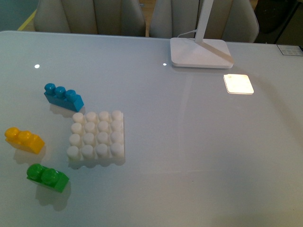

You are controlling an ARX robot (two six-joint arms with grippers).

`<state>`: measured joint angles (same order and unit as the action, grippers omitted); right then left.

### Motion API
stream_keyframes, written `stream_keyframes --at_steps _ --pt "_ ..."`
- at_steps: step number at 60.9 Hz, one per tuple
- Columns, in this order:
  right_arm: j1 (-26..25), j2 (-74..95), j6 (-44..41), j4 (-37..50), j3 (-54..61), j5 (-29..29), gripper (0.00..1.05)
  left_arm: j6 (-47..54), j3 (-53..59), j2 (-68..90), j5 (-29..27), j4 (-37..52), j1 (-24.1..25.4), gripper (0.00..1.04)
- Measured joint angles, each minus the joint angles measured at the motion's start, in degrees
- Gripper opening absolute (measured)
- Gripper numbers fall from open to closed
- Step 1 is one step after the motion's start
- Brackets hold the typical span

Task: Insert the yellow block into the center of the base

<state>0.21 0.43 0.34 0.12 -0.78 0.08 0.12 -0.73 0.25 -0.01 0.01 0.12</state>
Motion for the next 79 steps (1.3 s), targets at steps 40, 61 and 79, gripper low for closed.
stream_keyframes --at_steps 40,61,79 --pt "0.0 -0.1 -0.1 0.0 0.0 -0.1 0.96 5.2 -6.2 16.1 24.2 -10.7 3.1 0.97" --pt "0.0 -0.1 -0.1 0.0 0.0 0.0 0.96 2.7 -17.4 64.5 16.9 27.7 -5.3 0.97" --pt "0.0 -0.1 -0.1 0.0 0.0 0.0 0.96 2.0 -27.3 98.6 6.9 41.9 -9.0 0.97"
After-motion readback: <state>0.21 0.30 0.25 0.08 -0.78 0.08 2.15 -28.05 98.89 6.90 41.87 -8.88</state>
